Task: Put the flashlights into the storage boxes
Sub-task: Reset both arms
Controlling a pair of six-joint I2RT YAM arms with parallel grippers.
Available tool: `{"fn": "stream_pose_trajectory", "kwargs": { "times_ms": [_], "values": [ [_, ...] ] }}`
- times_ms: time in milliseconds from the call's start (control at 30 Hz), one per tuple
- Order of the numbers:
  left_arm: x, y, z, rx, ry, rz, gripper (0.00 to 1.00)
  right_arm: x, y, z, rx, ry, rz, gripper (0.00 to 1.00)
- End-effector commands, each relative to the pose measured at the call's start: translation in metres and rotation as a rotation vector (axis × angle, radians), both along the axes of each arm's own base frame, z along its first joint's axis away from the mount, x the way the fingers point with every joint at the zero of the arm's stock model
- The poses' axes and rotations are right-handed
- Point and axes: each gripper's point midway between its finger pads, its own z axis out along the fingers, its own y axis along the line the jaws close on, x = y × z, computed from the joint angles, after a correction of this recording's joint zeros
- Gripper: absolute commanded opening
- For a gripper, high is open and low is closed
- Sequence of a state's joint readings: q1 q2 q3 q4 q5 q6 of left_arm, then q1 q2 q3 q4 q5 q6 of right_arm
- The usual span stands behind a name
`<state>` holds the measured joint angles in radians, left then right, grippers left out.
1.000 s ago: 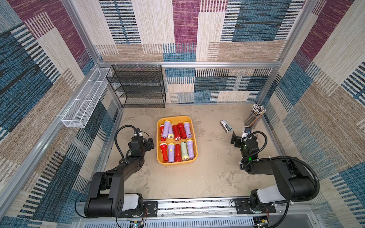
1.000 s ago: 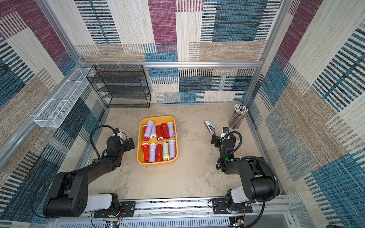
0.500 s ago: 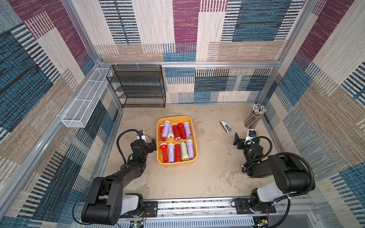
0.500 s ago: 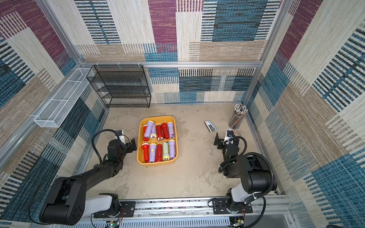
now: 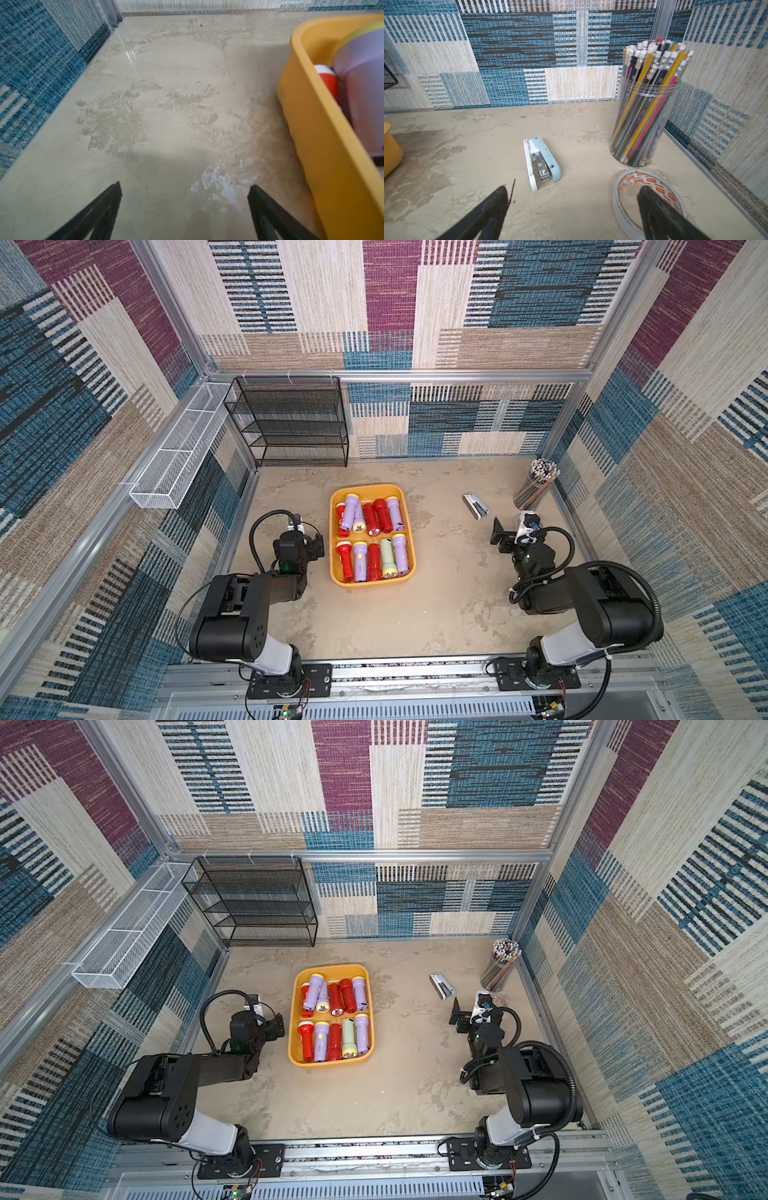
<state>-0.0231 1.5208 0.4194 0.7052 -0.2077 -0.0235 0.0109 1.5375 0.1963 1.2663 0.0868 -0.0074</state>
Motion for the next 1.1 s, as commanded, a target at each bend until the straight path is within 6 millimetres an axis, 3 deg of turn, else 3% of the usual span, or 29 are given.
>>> {"fn": "stream_pose_trajectory", "kwargs": {
  "times_ms": [0,1067],
  "values": [
    [0.0104,0.0044,0.0176,-0.011,-0.076,0.015,0.99,0.0024,0.0014,0.0107,0.007,-0.041,0.009,1.00],
    [0.0097,0.0046,0.0176,-0.010,-0.072,0.017,0.99,0.0013,0.0007,0.0112,0.005,-0.044,0.006,1.00]
  ]
}}
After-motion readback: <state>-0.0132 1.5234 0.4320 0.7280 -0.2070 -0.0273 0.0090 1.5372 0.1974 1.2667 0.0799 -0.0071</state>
